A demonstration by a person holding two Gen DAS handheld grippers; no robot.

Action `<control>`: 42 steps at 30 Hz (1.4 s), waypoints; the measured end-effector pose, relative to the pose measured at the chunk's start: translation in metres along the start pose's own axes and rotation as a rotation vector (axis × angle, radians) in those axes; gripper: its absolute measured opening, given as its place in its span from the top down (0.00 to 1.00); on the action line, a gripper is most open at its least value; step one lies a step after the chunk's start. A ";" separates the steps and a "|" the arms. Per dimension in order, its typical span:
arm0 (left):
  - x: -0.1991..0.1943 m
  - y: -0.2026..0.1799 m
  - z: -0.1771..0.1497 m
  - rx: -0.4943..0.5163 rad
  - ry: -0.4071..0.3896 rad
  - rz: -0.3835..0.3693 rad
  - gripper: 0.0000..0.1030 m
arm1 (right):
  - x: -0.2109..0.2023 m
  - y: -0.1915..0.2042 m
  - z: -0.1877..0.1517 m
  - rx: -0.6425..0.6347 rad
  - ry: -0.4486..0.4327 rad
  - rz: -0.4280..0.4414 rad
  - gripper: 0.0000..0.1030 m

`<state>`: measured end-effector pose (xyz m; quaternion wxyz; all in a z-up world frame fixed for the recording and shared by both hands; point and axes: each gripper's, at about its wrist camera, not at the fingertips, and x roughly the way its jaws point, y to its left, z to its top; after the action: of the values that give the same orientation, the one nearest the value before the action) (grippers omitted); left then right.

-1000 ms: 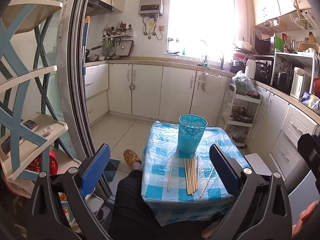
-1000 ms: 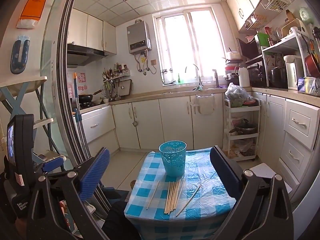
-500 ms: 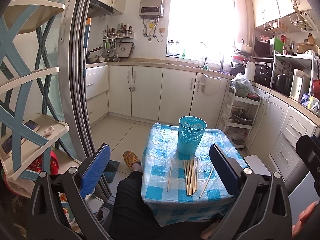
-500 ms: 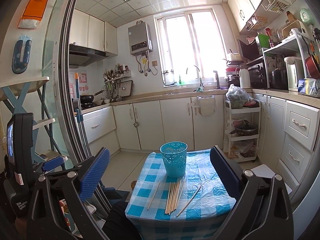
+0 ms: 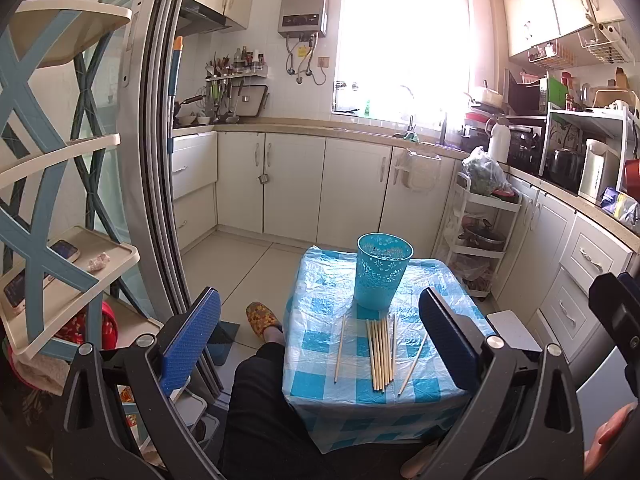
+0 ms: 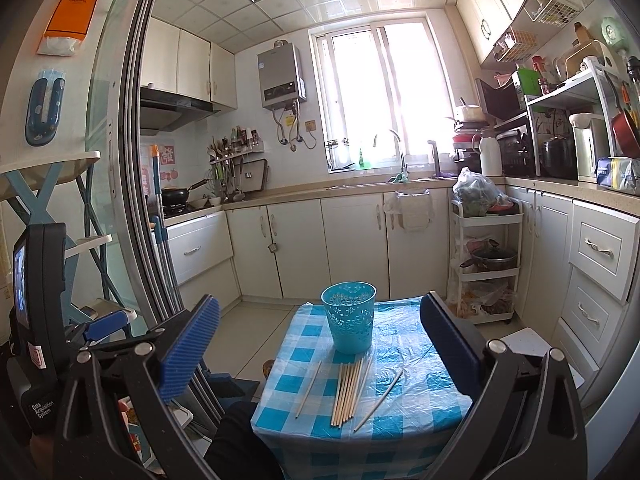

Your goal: Organize utensils

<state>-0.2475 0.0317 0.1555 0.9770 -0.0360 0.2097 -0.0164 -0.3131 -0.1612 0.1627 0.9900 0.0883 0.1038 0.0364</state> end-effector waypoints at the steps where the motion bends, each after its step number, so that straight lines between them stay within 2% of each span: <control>1: 0.000 0.000 0.000 0.000 0.000 -0.001 0.07 | 0.000 0.000 0.000 0.000 0.000 0.000 0.07; 7: -0.001 0.000 -0.001 0.000 -0.002 -0.001 0.07 | -0.003 0.007 -0.001 -0.003 -0.008 0.000 0.07; 15: 0.010 -0.008 -0.007 0.028 0.025 -0.039 0.07 | 0.010 0.009 -0.009 -0.020 0.032 -0.005 0.07; 20: 0.047 -0.010 -0.012 0.025 0.088 -0.061 0.07 | 0.046 -0.011 -0.016 -0.019 0.192 -0.041 0.07; 24: 0.103 -0.011 -0.025 0.021 0.207 -0.047 0.07 | 0.098 -0.047 -0.040 0.071 0.427 -0.068 0.07; 27: 0.142 -0.016 -0.037 0.035 0.281 -0.050 0.07 | 0.141 -0.080 -0.076 0.093 0.422 -0.125 0.07; 31: 0.198 -0.026 -0.054 0.061 0.378 -0.069 0.07 | 0.186 -0.120 -0.111 0.102 0.492 -0.192 0.08; 33: 0.219 -0.030 -0.061 0.070 0.406 -0.070 0.07 | 0.206 -0.134 -0.127 0.126 0.547 -0.209 0.18; 35: 0.243 -0.036 -0.067 0.078 0.434 -0.073 0.07 | 0.224 -0.144 -0.142 0.154 0.592 -0.216 0.22; 36: 0.252 -0.038 -0.071 0.080 0.446 -0.074 0.07 | 0.236 -0.140 -0.152 0.199 0.621 -0.197 0.28; 39: 0.282 -0.042 -0.083 0.078 0.492 -0.083 0.07 | 0.271 -0.143 -0.175 0.244 0.676 -0.181 0.38; 42: 0.307 -0.045 -0.093 0.065 0.529 -0.091 0.07 | 0.296 -0.145 -0.187 0.222 0.708 -0.194 0.43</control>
<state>-0.0065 -0.0335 -0.0507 0.8871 -0.0086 0.4552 -0.0760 -0.0562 -0.2457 -0.1026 0.8760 0.1669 0.4507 -0.0407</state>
